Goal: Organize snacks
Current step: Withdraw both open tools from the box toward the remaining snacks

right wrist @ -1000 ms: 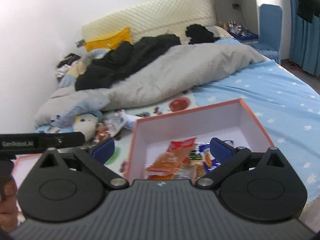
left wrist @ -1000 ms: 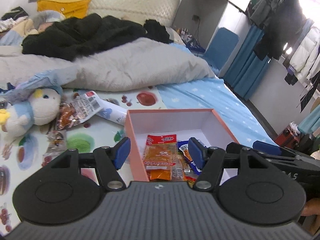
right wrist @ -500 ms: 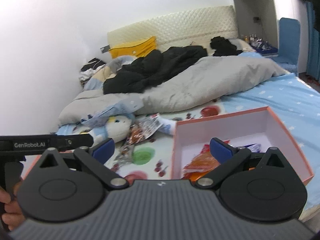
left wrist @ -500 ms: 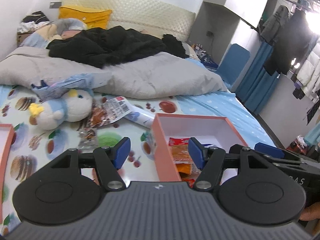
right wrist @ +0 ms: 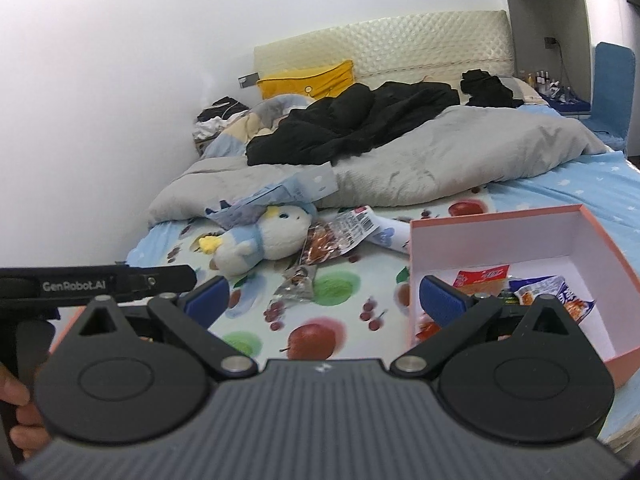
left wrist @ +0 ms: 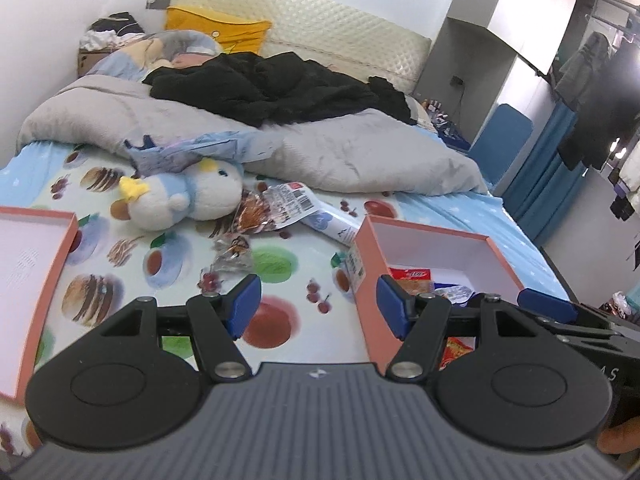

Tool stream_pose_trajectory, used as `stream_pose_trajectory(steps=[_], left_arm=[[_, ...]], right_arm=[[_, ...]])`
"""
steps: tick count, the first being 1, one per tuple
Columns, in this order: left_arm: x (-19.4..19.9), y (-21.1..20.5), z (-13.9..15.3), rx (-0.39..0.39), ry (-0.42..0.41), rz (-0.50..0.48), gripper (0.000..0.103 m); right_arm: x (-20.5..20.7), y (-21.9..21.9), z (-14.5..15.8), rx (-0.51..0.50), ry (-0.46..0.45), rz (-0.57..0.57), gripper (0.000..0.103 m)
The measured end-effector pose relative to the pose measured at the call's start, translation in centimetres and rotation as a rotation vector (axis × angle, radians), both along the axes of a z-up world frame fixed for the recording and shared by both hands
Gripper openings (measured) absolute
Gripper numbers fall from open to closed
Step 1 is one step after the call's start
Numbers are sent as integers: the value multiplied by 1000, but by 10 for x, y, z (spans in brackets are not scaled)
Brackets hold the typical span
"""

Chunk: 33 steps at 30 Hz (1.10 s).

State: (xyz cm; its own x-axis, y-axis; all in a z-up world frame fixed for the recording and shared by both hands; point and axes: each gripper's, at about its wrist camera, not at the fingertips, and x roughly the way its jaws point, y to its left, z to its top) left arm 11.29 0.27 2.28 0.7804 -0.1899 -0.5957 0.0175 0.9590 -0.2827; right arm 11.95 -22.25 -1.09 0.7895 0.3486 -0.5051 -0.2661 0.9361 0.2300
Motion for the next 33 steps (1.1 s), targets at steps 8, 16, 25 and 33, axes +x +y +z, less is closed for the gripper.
stream_pose_trajectory(steps=[8,16,25,33], left_arm=[[-18,13,-14,24,18,9,69],[-14,33,-35,-11,58,52,69],[25,45,-61,-8,117,40,76],[64,64,-89,-14,163,51,76]], right_arm=[[-16,18,-14,-23,5,29,103],[-7,33,-27,-13,45,59,103],[25,43,-38,-29,61,36,103],[66,54,-54,-40,91,27,103]])
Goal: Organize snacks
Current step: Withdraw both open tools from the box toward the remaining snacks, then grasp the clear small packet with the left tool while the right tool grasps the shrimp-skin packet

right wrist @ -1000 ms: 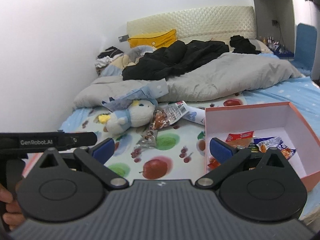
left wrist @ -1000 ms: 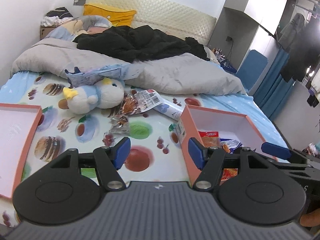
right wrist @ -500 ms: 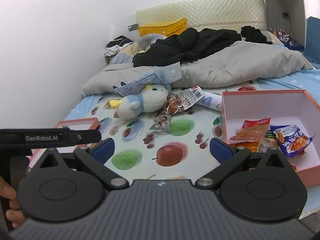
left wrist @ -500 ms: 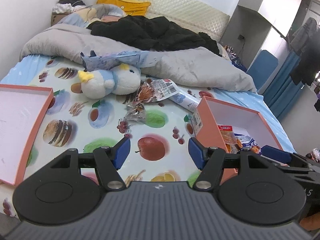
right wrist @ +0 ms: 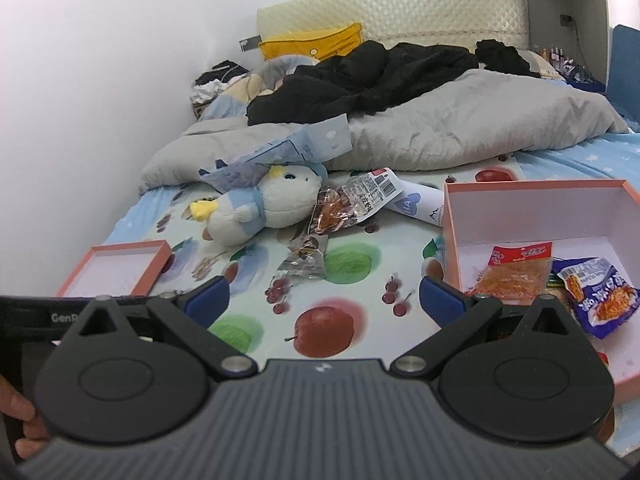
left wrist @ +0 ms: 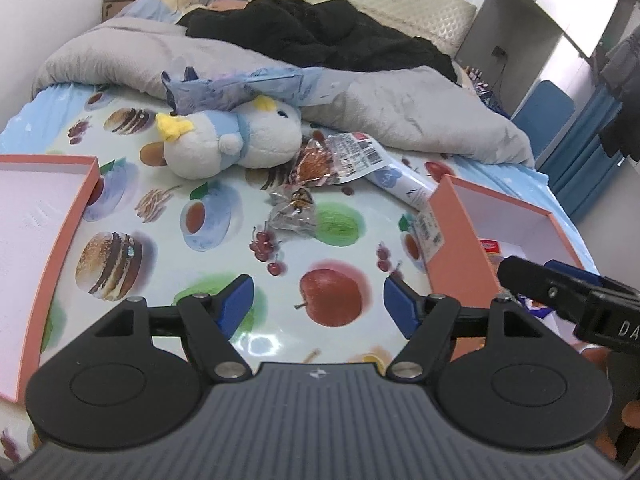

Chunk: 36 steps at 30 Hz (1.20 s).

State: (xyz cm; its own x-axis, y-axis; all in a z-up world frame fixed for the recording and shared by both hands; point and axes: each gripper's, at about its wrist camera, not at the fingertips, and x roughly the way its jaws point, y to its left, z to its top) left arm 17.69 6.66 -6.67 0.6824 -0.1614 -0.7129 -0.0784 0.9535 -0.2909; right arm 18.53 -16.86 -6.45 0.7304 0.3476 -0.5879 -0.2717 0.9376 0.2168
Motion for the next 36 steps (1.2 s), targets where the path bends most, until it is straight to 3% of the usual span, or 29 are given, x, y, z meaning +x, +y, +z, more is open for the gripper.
stream_pose_trajectory(steps=[15,27,36], left_arm=[[88,29,-70,-32,77,5,76],[170,26,-124,-83,64,-46,76],[206,26,-158,-107,41,-58,76]], right_arm=[[104,28,-46,8,73,26,103],[194,44,-109,51,166,11,103],[247,51,-153,161,228,-84,101]])
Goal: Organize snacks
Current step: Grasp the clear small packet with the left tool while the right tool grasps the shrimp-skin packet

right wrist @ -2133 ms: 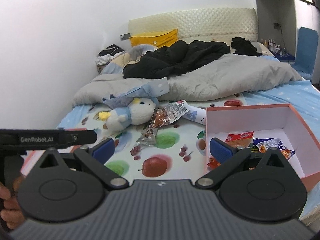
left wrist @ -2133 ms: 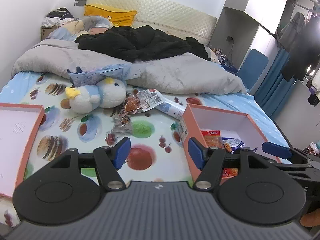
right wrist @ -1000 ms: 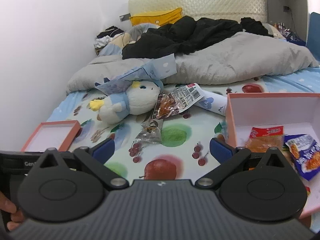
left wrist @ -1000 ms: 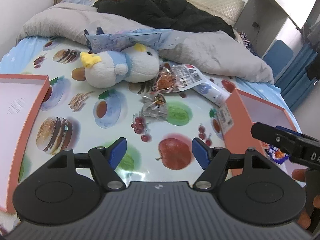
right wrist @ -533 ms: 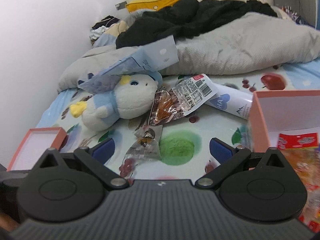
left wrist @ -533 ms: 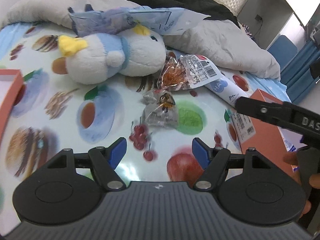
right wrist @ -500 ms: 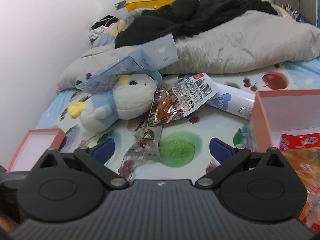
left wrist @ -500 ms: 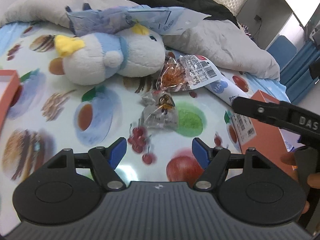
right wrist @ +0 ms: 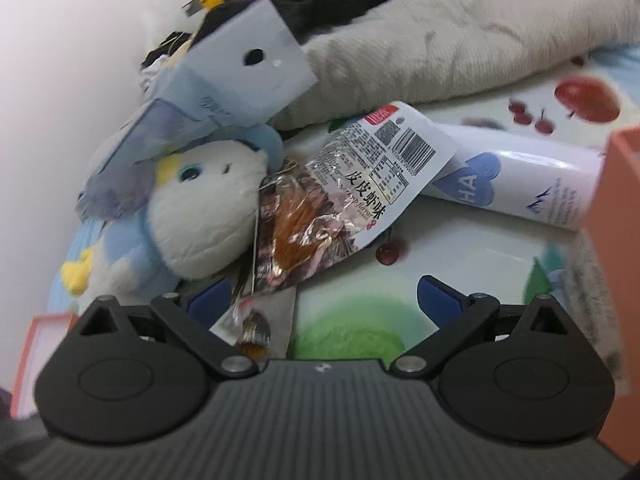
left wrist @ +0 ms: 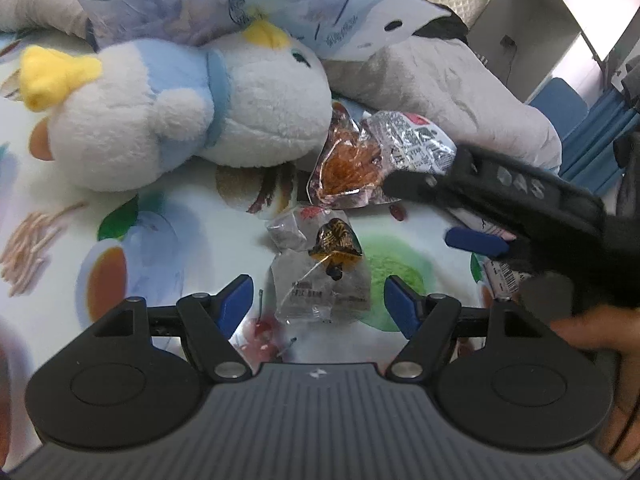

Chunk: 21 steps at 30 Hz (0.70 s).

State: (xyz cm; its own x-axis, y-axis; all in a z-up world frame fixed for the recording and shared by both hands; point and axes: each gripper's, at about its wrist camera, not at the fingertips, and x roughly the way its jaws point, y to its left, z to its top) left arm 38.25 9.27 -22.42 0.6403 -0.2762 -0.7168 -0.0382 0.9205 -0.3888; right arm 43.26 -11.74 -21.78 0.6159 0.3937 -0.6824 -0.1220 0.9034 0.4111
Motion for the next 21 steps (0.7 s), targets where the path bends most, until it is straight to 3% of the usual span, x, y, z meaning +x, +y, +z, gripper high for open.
stream_pose_trajectory(steps=[8,16,18,19,21], left_arm=[[15,-9,-17,5,-39,-1,76],[25,-9,-23,26,-55,-1,69],[25,-8,-23,25,-52,0,68],[26,-8,-22,28,-50,2,66],[24,-7,-21,32,-47,4,65]], right_arm=[[32,7,-23,47,23,-93,96],[48,23,-25,29,17,-46,94],[50,31,-24,-31,4,-33,77],[51,35,-24,-57,-2,-27,75],[53,36,-23,-61,2,-22,54]])
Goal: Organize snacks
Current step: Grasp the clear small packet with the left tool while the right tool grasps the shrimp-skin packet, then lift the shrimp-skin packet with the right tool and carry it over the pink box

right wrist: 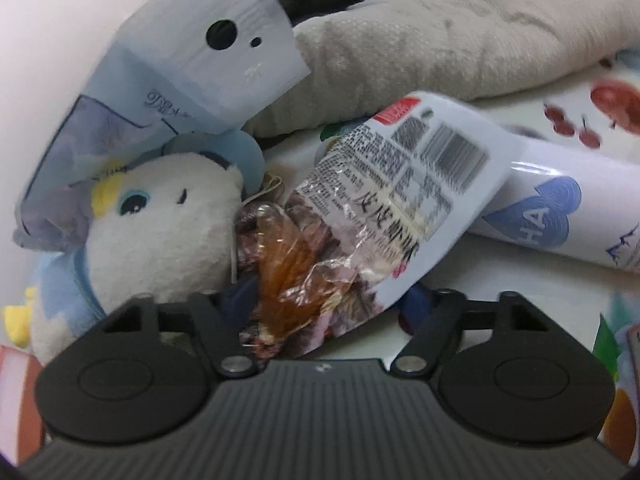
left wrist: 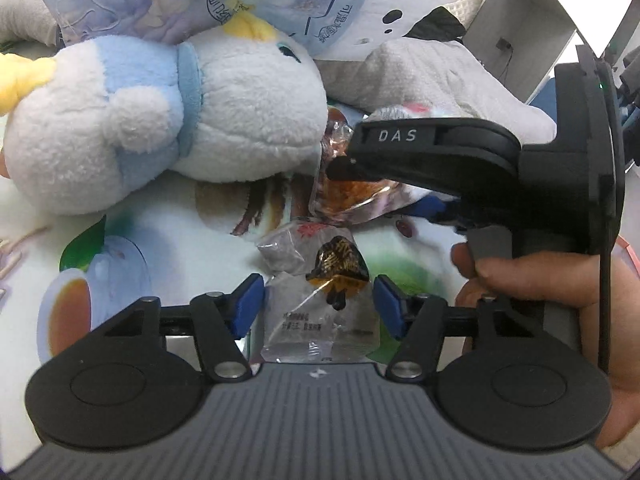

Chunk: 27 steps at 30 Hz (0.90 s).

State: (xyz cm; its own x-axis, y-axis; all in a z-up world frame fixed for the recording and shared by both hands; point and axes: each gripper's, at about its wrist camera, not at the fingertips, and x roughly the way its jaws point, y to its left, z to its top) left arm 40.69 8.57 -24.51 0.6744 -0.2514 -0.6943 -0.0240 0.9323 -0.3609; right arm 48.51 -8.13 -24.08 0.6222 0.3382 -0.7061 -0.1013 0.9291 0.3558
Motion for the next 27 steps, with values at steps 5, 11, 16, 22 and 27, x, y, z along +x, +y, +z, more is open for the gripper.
stream_pose_trajectory(steps=[5,11,16,22,27], left_arm=[[-1,1,4,-5,14,3,54],[-12,3,11,6,32,22,49],[-28,3,18,15,53,25,48],[-59,-2,25,28,75,27,47],[-89,-6,29,34,94,32,47]], right_arm=[[-3,-5,4,-29,15,-7,34],[-18,-12,13,-58,22,11,32],[-37,-17,24,-89,19,41,31],[-77,-32,31,-147,40,83,31],[-113,-43,38,-181,67,105,31]])
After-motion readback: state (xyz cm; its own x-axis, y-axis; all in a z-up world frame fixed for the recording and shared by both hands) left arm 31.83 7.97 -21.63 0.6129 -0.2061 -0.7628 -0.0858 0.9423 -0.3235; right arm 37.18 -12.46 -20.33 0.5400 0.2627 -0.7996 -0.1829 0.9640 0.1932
